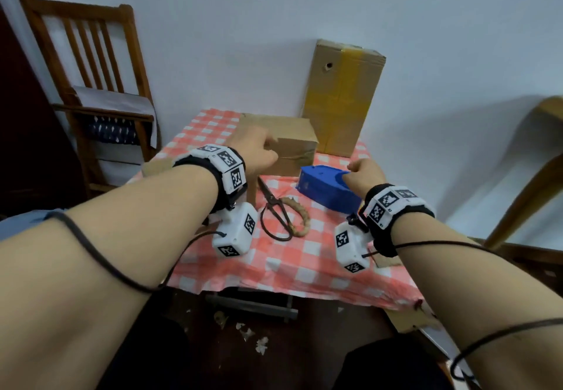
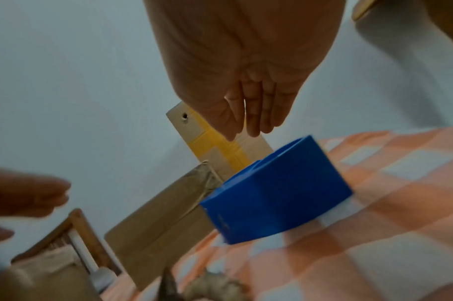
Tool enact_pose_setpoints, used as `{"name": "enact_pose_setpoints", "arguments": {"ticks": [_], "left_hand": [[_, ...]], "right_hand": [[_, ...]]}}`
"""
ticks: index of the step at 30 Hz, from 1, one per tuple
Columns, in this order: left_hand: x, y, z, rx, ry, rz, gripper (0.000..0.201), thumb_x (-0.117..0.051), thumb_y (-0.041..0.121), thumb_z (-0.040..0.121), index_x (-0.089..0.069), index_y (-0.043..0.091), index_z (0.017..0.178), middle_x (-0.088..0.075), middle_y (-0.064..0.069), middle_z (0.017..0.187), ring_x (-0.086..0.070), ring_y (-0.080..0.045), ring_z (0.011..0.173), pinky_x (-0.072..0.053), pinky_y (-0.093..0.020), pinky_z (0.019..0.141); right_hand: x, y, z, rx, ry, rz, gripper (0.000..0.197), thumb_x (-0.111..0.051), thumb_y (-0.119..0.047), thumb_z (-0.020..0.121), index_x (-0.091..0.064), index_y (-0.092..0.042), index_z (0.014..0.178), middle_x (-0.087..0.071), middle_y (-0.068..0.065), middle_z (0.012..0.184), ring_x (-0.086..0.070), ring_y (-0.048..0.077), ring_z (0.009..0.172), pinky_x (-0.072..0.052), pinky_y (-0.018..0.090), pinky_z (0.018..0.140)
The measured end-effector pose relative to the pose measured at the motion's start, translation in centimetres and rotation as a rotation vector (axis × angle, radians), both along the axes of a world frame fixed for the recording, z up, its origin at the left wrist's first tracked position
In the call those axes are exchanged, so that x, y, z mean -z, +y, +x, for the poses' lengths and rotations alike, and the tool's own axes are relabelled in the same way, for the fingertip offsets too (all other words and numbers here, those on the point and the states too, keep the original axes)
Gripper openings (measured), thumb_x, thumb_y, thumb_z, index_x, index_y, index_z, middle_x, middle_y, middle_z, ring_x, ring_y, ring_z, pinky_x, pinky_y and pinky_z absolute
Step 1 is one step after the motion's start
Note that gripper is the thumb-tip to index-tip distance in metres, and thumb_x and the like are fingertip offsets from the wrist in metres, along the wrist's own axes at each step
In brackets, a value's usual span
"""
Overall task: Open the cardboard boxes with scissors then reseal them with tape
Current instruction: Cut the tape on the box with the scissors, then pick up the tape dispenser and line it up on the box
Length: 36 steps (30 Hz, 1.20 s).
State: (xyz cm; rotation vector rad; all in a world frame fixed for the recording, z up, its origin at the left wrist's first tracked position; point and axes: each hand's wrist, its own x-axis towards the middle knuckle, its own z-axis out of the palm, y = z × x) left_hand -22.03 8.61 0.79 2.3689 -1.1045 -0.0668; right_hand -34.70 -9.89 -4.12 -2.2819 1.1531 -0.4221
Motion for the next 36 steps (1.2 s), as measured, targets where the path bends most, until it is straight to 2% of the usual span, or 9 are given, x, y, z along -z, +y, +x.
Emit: {"name": "enact_pose_setpoints", "arguments": {"ticks": [2, 6, 13, 17, 21, 27, 30, 32, 36], "left_hand": [[0.4, -1.6, -0.8, 0.049, 0.019, 0.005, 0.034, -0.052, 0.012, 0.087, -0.069, 0.019, 0.115, -0.065, 0.001, 0.123, -0.061, -0.019, 0.108, -0.048, -0.027, 0.094], [1.4, -3.7, -1.6, 0.082, 0.028, 0.077, 0.033, -0.049, 0.01, 0.088, -0.074, 0.023, 0.104, -0.068, 0.002, 0.116, -0.063, -0.018, 0.098, -0.05, -0.027, 0.086], [2.8, -4.9, -1.2, 0.018, 0.071, 0.069, 0.037, -0.044, 0.005, 0.09, -0.075, 0.023, 0.1, -0.067, 0.0, 0.119, -0.061, -0.019, 0.108, -0.049, -0.032, 0.094], [2.8, -4.8, -1.3, -0.042, 0.163, -0.031, 0.039, -0.043, 0.0, 0.087, -0.075, 0.019, 0.095, -0.071, -0.006, 0.108, -0.065, -0.02, 0.1, -0.051, -0.034, 0.093], [2.3, -5.5, -1.7, -0.087, 0.318, -0.19, 0.032, -0.043, 0.001, 0.089, -0.07, 0.015, 0.082, -0.072, -0.016, 0.089, -0.067, -0.029, 0.082, -0.056, -0.037, 0.081], [0.8, -6.4, -3.4, -0.193, 0.899, -0.32, 0.028, -0.034, 0.021, 0.099, -0.041, 0.007, 0.076, -0.043, -0.011, 0.067, -0.039, -0.019, 0.051, -0.035, -0.02, 0.043], [0.8, -6.4, -3.9, -0.187, 1.059, -0.256, 0.046, -0.031, 0.045, 0.099, -0.042, 0.005, 0.079, -0.048, -0.013, 0.077, -0.048, -0.022, 0.062, -0.041, -0.026, 0.055], [0.6, -6.4, -3.9, -0.167, 1.099, -0.2, 0.067, -0.026, 0.06, 0.096, -0.046, -0.005, 0.092, -0.058, -0.021, 0.099, -0.059, -0.029, 0.088, -0.049, -0.035, 0.08], [0.0, -5.7, -4.4, -0.085, 1.101, -0.096, 0.075, -0.021, 0.059, 0.096, -0.046, -0.007, 0.12, -0.055, -0.026, 0.124, -0.051, -0.035, 0.119, -0.036, -0.044, 0.109]], "right_hand": [[0.8, -0.5, -0.5, -0.048, 0.138, -0.046, 0.016, -0.057, -0.016, 0.088, -0.061, -0.005, 0.099, -0.059, 0.017, 0.1, -0.056, 0.03, 0.09, -0.04, 0.026, 0.065], [2.4, -1.2, -0.2, -0.159, 0.336, -0.148, 0.039, -0.058, -0.033, 0.091, -0.058, -0.003, 0.116, -0.062, 0.014, 0.114, -0.058, 0.029, 0.103, -0.044, 0.031, 0.077], [4.1, -1.7, 1.9, -0.221, 0.453, -0.183, 0.022, -0.052, -0.033, 0.094, -0.047, -0.012, 0.093, -0.055, 0.007, 0.09, -0.055, 0.027, 0.087, -0.04, 0.034, 0.079], [3.7, -2.4, 1.3, -0.221, 0.266, -0.119, 0.02, -0.055, -0.03, 0.09, -0.05, -0.011, 0.095, -0.054, 0.008, 0.091, -0.057, 0.029, 0.092, -0.041, 0.032, 0.074], [1.3, -2.1, -0.8, -0.053, -0.136, 0.136, 0.026, -0.058, -0.03, 0.084, -0.054, -0.007, 0.073, -0.05, 0.008, 0.071, -0.046, 0.024, 0.065, -0.031, 0.029, 0.054], [-1.1, -1.1, -3.0, 0.041, -0.459, 0.311, 0.027, -0.046, -0.036, 0.094, -0.057, -0.012, 0.091, -0.052, 0.015, 0.086, -0.048, 0.027, 0.076, -0.035, 0.032, 0.068], [-1.3, -0.5, -3.5, 0.103, -0.55, 0.437, 0.034, -0.054, -0.045, 0.086, -0.057, -0.015, 0.072, -0.056, 0.011, 0.071, -0.051, 0.027, 0.066, -0.038, 0.035, 0.066], [-1.4, -0.3, -3.8, 0.107, -0.581, 0.506, 0.033, -0.056, -0.045, 0.086, -0.056, -0.016, 0.068, -0.055, 0.007, 0.064, -0.049, 0.023, 0.056, -0.037, 0.033, 0.06], [-2.0, 0.2, -4.3, 0.099, -0.585, 0.559, 0.032, -0.057, -0.044, 0.086, -0.057, -0.016, 0.071, -0.055, 0.007, 0.063, -0.048, 0.021, 0.052, -0.037, 0.029, 0.055]]}}
